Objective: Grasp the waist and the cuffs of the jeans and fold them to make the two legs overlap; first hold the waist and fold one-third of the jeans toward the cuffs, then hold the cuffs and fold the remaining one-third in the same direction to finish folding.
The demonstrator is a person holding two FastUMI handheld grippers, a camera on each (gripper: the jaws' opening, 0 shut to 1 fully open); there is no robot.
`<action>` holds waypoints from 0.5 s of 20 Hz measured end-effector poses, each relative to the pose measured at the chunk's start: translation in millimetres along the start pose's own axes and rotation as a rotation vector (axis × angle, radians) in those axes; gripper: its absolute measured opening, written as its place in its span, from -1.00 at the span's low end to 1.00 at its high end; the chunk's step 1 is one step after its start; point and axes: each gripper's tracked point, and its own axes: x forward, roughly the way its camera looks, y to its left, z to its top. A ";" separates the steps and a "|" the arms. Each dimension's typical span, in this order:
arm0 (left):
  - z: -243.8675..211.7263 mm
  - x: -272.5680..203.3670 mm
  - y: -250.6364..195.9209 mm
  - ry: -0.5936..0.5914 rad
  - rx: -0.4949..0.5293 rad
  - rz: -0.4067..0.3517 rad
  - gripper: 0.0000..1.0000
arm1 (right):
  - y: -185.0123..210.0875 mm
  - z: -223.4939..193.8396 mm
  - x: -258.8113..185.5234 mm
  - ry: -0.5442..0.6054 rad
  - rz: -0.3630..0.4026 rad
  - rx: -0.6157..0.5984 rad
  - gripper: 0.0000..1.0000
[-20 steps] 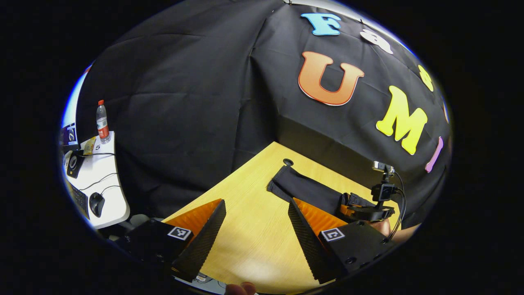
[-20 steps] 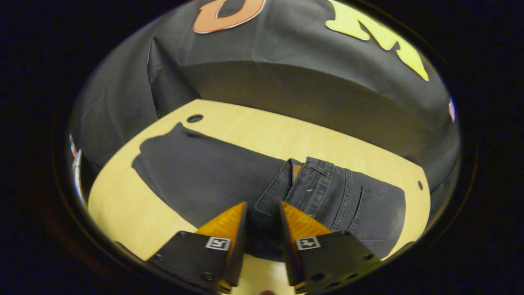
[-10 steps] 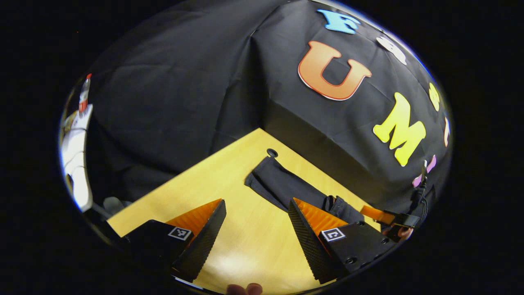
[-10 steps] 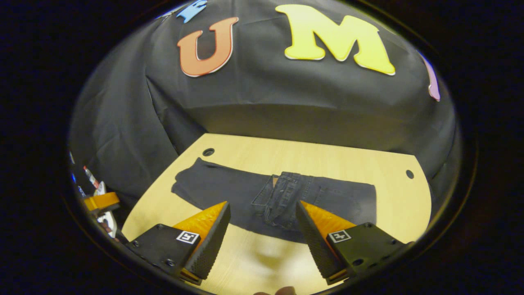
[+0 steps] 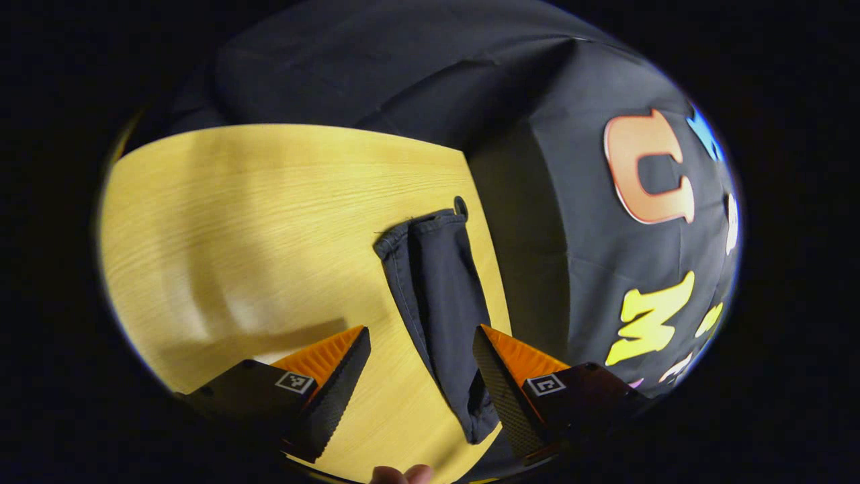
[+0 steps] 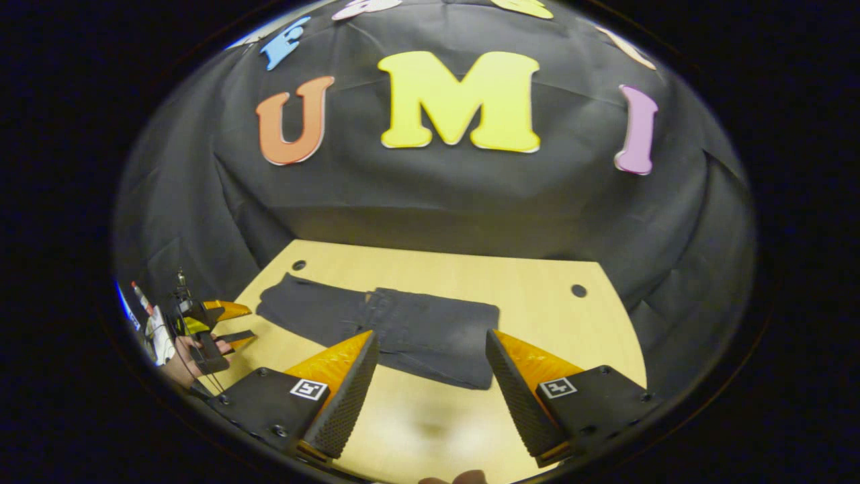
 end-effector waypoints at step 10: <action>29.4 60.8 -20.4 -0.035 -0.193 -0.049 0.96 | -74.1 -48.9 -41.7 0.065 -0.141 0.144 0.96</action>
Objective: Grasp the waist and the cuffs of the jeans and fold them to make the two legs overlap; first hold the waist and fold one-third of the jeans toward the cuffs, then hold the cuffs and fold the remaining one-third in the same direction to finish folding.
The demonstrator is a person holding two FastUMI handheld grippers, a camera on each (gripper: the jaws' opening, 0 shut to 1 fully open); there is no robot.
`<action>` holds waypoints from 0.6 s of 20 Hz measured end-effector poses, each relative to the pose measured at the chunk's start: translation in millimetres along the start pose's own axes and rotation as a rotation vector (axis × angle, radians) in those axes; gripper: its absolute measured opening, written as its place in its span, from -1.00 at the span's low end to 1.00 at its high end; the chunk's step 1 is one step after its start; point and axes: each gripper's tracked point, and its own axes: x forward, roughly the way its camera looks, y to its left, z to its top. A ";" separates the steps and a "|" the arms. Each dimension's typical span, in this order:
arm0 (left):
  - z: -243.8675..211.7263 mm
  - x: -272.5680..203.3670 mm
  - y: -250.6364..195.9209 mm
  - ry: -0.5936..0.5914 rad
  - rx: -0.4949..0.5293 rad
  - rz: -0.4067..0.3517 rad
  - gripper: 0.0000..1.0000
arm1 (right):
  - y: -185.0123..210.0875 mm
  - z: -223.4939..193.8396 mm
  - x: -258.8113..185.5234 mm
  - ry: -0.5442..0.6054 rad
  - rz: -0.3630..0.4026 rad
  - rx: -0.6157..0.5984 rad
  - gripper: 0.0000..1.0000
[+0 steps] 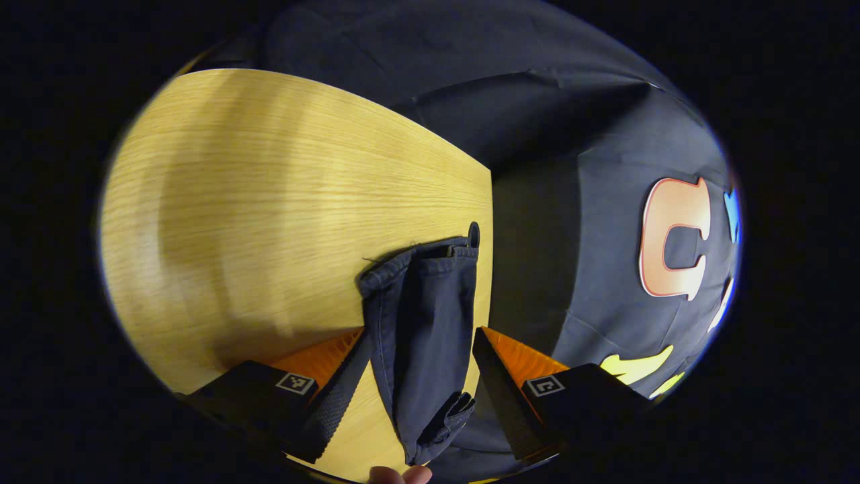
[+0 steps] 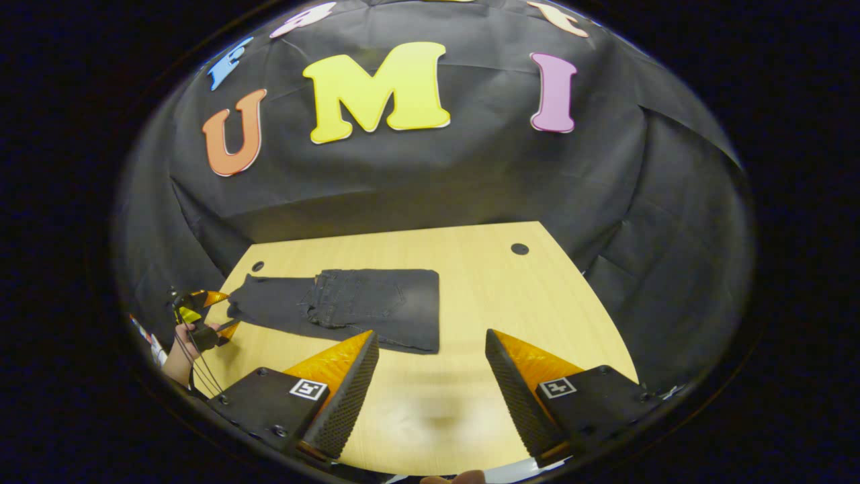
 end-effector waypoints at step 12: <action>-0.4 50.2 1.7 -0.016 0.006 0.000 -0.46 | -37.4 -24.0 -11.9 0.034 -0.054 0.093 0.96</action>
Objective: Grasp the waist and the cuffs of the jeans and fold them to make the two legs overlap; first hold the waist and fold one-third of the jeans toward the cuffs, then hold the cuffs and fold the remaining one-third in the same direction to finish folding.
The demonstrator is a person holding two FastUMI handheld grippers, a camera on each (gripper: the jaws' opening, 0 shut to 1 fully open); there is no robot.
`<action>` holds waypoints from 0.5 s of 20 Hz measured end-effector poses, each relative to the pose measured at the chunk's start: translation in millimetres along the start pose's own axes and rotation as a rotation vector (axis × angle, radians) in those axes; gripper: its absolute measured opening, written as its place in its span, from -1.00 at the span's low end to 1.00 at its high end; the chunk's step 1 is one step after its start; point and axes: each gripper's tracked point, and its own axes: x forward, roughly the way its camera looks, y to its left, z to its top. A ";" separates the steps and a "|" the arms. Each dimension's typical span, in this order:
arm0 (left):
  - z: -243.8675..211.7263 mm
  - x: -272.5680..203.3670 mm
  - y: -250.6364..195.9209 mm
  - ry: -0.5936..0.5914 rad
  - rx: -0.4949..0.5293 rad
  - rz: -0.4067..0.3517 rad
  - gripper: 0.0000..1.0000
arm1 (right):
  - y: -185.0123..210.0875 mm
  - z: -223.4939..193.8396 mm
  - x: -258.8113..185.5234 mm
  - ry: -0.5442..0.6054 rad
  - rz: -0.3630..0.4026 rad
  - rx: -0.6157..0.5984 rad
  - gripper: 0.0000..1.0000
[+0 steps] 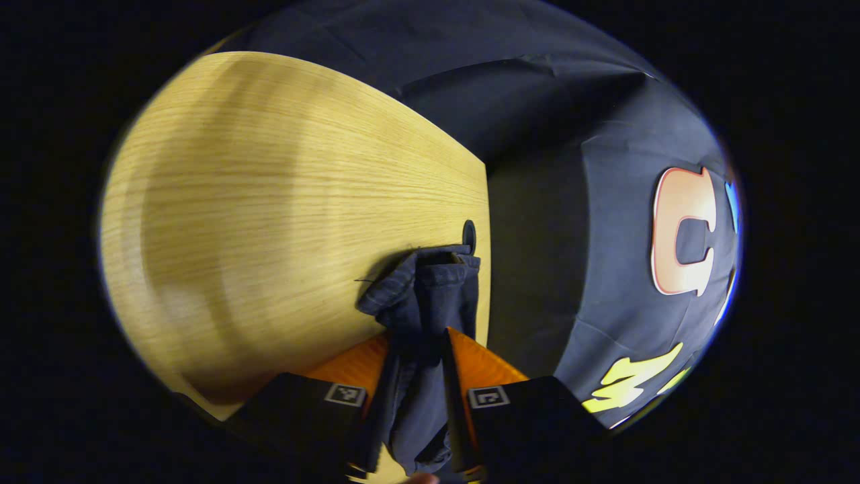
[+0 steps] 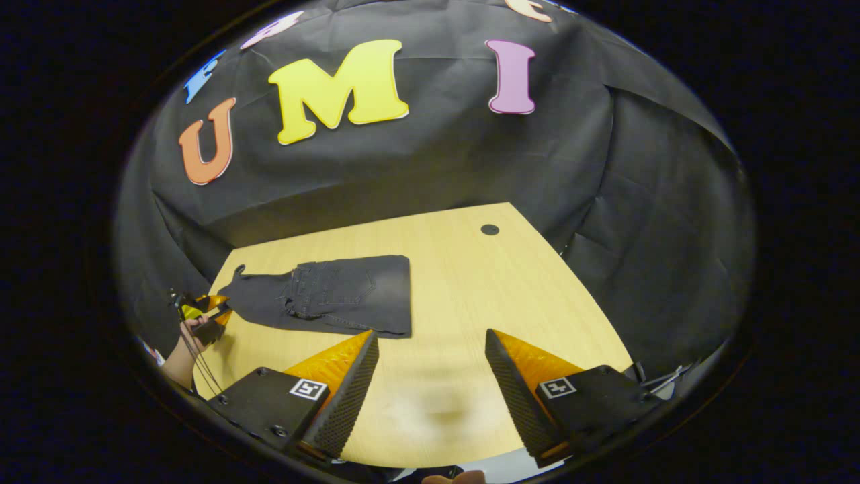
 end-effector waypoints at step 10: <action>-22.2 -32.0 -72.1 -0.015 0.294 -0.071 -0.85 | -20.2 -12.5 -25.7 -0.048 -0.007 0.032 0.96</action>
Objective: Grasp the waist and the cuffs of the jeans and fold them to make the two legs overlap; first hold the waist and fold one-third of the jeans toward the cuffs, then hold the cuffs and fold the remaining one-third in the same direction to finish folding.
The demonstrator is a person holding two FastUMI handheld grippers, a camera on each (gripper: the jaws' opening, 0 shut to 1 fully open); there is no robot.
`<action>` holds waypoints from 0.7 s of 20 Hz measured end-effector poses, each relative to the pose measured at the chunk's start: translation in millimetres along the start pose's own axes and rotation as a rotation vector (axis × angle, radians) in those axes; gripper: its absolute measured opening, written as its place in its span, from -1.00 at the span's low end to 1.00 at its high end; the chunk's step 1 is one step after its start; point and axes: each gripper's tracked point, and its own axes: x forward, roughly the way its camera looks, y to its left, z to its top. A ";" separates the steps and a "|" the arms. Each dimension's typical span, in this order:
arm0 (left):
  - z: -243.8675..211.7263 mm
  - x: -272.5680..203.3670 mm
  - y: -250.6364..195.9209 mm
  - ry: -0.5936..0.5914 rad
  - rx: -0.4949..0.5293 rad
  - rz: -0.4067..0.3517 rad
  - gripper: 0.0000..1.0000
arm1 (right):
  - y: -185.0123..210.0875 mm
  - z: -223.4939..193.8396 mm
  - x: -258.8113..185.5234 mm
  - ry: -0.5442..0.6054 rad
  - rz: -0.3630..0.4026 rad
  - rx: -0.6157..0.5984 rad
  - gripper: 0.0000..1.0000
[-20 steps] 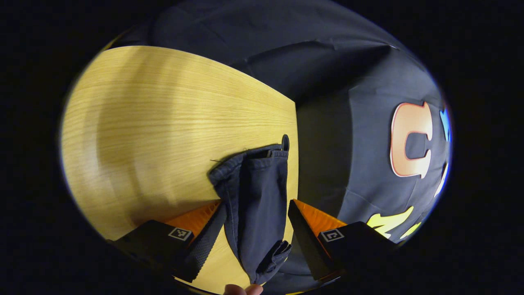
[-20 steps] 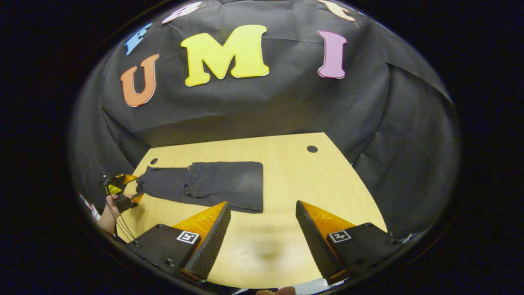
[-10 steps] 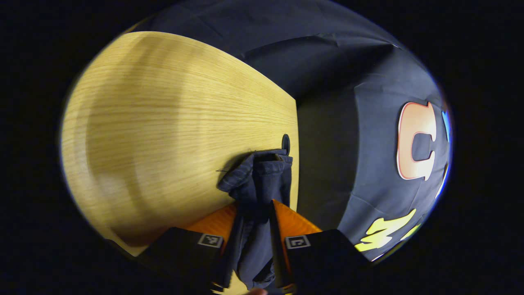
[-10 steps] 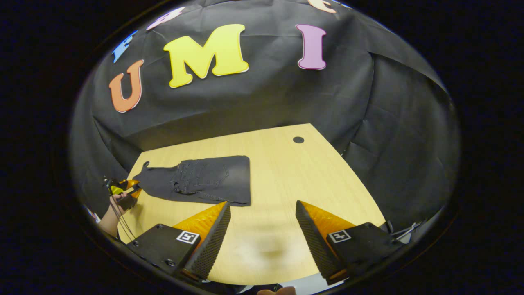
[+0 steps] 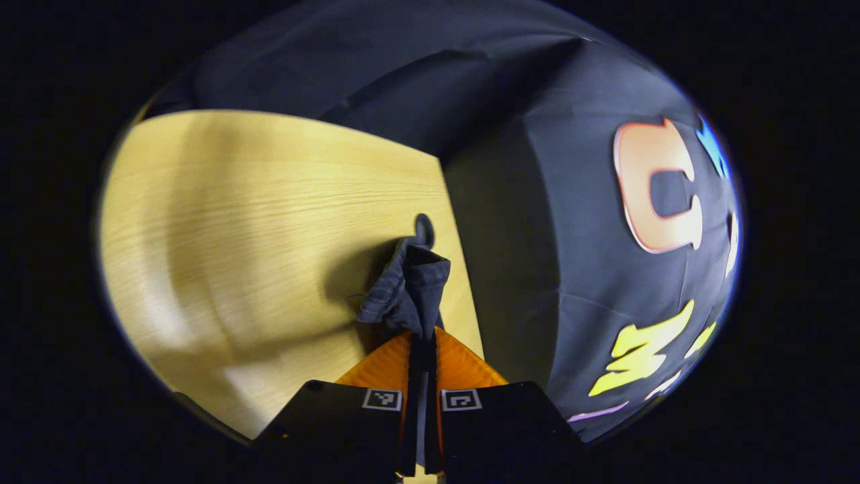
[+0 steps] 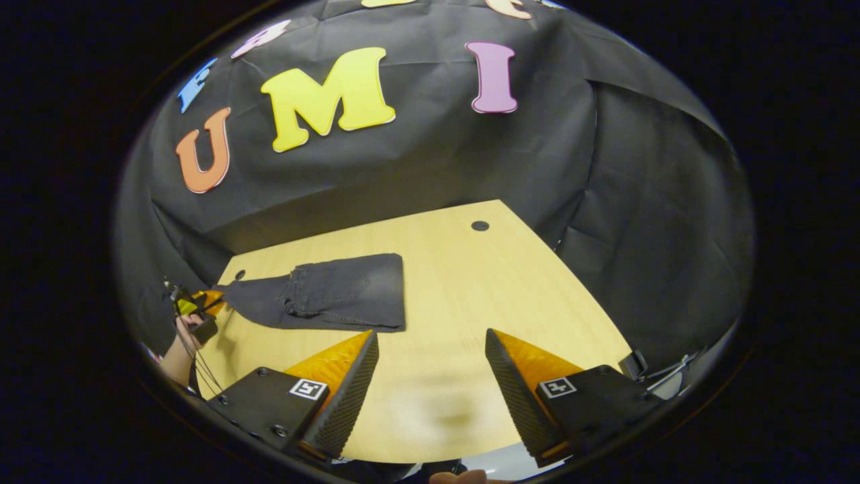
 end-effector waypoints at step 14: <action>-205.9 -41.2 -236.6 0.033 0.787 -0.295 -0.86 | -68.3 -6.2 -74.5 -0.161 -0.113 -0.008 0.96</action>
